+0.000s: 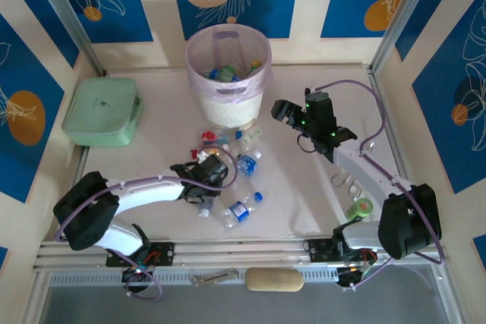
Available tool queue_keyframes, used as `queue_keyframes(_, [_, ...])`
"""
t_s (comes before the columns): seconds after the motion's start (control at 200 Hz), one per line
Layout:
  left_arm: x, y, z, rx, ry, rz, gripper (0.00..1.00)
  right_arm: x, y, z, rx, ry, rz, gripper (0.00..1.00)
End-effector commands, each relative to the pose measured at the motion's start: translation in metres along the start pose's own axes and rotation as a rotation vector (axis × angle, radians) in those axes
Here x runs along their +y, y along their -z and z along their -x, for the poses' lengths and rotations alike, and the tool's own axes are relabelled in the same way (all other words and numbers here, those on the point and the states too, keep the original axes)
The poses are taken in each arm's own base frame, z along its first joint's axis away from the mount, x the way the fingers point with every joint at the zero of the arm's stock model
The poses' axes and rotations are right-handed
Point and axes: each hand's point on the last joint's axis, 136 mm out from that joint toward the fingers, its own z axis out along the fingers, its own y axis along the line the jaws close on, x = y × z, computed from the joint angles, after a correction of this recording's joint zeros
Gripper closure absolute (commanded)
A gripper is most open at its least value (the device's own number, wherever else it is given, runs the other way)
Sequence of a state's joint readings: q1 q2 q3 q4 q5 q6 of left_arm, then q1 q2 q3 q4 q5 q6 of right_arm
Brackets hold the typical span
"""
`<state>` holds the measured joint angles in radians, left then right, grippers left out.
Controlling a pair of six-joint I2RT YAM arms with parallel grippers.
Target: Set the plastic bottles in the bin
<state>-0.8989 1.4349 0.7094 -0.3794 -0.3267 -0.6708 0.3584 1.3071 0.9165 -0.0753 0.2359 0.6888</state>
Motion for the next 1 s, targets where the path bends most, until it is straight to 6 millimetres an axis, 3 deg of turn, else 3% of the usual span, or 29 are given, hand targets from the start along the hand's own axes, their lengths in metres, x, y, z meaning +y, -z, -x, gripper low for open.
queue_keyframes(0.0, [0.005, 0.004, 0.001, -0.031, -0.019, 0.019, 0.44, -0.001, 0.005, 0.002, -0.007, -0.013, 0.003, 0.01])
queue_keyframes(0.21, [0.014, 0.022, 0.013, -0.103, -0.018, 0.028, 0.51, 0.001, 0.003, 0.001, -0.002, -0.021, 0.011, 0.01])
queue_keyframes(0.43, [0.024, 0.064, 0.048, -0.248, -0.029, 0.049, 0.51, 0.0, 0.002, 0.0, 0.001, -0.024, 0.012, 0.01])
queue_keyframes(0.67, [0.02, 0.139, 0.12, -0.523, -0.04, 0.01, 0.51, 0.001, 0.001, -0.003, 0.008, -0.041, 0.023, 0.01])
queue_keyframes(0.99, [-0.012, 0.251, 0.225, -0.953, -0.063, -0.137, 0.51, 0.002, 0.001, -0.008, 0.02, -0.05, 0.034, 0.01])
